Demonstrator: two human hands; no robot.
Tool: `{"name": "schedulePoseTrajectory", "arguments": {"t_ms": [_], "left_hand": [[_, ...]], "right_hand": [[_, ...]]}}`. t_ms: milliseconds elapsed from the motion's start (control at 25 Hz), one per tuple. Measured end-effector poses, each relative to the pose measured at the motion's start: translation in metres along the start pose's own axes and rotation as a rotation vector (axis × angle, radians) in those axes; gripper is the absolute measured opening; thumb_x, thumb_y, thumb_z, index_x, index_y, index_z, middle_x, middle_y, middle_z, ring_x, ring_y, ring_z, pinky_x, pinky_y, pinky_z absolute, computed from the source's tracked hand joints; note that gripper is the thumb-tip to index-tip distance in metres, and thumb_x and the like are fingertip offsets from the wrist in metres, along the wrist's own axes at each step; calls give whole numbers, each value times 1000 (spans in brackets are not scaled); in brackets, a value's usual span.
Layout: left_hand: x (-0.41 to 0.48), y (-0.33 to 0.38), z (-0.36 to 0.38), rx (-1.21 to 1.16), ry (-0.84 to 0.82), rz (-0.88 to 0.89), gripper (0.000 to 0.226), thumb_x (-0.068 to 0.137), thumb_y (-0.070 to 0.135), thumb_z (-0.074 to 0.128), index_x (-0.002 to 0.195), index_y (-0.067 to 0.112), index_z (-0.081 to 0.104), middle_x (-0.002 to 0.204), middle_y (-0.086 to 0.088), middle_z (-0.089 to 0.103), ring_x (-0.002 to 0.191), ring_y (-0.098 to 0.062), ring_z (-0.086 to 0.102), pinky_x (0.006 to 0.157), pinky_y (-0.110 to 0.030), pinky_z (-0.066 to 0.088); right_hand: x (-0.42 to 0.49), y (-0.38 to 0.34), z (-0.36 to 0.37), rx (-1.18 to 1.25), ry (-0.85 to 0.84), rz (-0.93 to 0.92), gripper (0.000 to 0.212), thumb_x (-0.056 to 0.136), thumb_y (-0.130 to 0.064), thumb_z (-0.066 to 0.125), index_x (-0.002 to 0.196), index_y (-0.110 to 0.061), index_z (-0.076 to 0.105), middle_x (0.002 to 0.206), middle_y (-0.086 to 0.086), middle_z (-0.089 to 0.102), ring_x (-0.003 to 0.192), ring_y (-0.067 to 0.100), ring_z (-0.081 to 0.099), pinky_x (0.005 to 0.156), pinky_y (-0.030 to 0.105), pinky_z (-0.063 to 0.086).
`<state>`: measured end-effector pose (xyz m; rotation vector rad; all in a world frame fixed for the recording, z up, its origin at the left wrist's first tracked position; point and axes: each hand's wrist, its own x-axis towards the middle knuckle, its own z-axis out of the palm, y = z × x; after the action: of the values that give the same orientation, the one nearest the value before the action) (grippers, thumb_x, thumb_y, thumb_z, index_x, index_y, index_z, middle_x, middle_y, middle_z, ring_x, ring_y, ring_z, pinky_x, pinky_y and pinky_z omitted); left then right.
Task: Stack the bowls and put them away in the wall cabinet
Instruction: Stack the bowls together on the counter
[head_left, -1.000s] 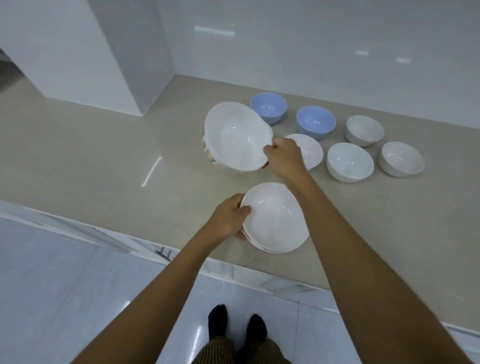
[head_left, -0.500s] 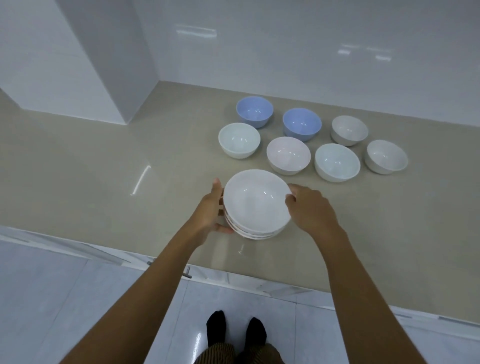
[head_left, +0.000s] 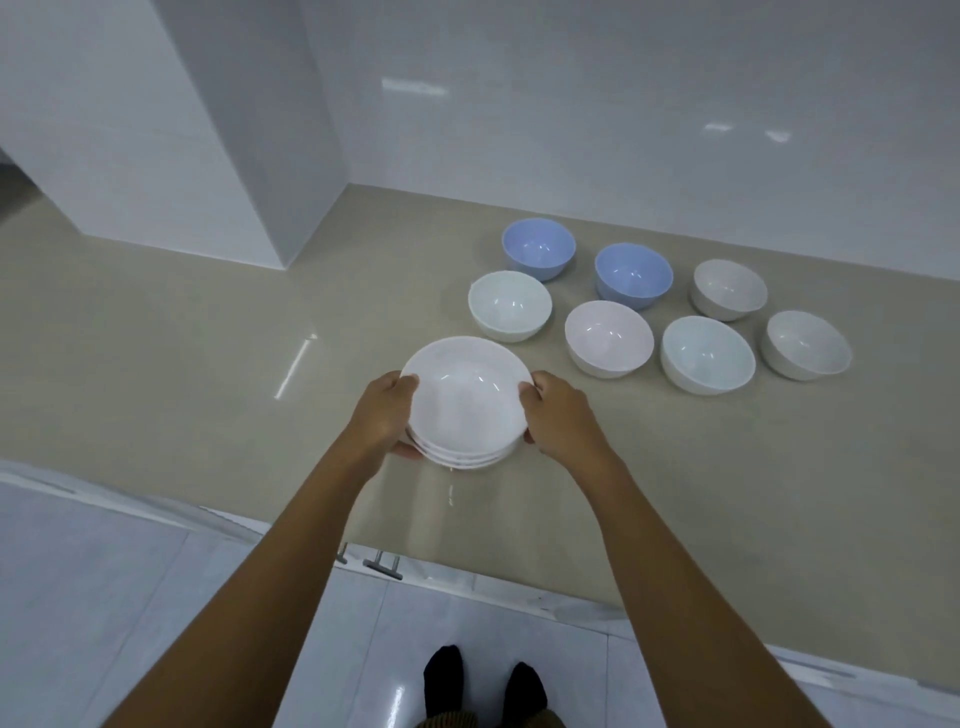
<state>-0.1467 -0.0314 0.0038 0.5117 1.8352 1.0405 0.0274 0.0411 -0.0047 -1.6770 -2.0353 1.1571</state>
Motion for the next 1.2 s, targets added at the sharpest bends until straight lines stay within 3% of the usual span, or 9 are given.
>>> {"name": "schedulePoseTrajectory", "arguments": {"t_ms": [320, 400, 480, 640, 760, 840, 960, 1120, 1200], "left_hand": [[42, 18, -44, -71, 44, -51, 33, 100, 32, 42, 126, 15, 51, 118, -12, 55, 85, -27, 60, 55, -39, 57], [51, 19, -46, -51, 66, -77, 42, 99, 38, 40, 133, 15, 49, 128, -12, 56, 104, -33, 59, 73, -45, 58], [56, 21, -46, 205, 187, 33, 49, 100, 39, 35, 138, 12, 49, 141, -14, 52, 126, -35, 50, 104, -46, 44], [43, 51, -30, 328, 448, 457, 39, 97, 25, 43, 131, 10, 54, 135, -16, 57, 126, -34, 50, 108, -44, 38], [24, 76, 11, 244, 402, 760, 29, 94, 13, 46, 118, 9, 61, 122, -11, 62, 112, -27, 57, 100, -38, 45], [10, 81, 50, 197, 259, 842, 25, 93, 9, 46, 112, 7, 63, 115, -9, 64, 98, -20, 60, 88, -25, 46], [5, 70, 111, 267, 84, 710, 23, 96, 12, 46, 113, 4, 61, 115, -11, 65, 96, -20, 60, 78, -19, 39], [31, 49, 164, 497, -55, 283, 52, 98, 35, 44, 136, -1, 42, 134, -24, 54, 118, -40, 55, 99, -40, 45], [43, 43, 179, 460, -98, 97, 65, 97, 42, 44, 146, 1, 28, 145, -23, 43, 121, -42, 53, 102, -49, 47]], "right_hand": [[39, -43, 35, 99, 22, -11, 36, 94, -32, 41, 94, -3, 61, 87, 16, 67, 85, 35, 64, 80, 53, 54], [44, -42, 38, 124, 40, -5, 40, 95, -37, 38, 91, -5, 62, 84, 16, 67, 84, 34, 63, 80, 50, 54], [44, -36, 40, 172, 104, 21, 48, 97, -43, 33, 87, -6, 62, 82, 15, 68, 83, 32, 62, 80, 44, 53], [31, -11, 33, 374, 546, 73, 39, 100, -35, 35, 91, -5, 57, 67, 8, 60, 70, 30, 57, 64, 37, 45], [23, 12, 7, 431, 865, 146, 25, 100, -29, 38, 104, -9, 51, 65, -6, 51, 67, 23, 51, 60, 28, 32], [24, 28, -15, 529, 1010, 198, 25, 99, -27, 40, 115, -9, 46, 76, -4, 54, 71, 22, 52, 64, 27, 34], [35, 59, -46, 701, 1107, 412, 35, 98, -28, 42, 129, -13, 36, 92, 4, 54, 77, 26, 52, 69, 33, 38], [52, 102, -77, 786, 924, 640, 51, 97, -34, 41, 140, -14, 22, 123, 25, 57, 101, 41, 59, 87, 50, 50], [62, 119, -88, 794, 799, 654, 56, 95, -39, 41, 142, -17, 20, 123, 26, 58, 98, 38, 61, 88, 51, 51]]}}
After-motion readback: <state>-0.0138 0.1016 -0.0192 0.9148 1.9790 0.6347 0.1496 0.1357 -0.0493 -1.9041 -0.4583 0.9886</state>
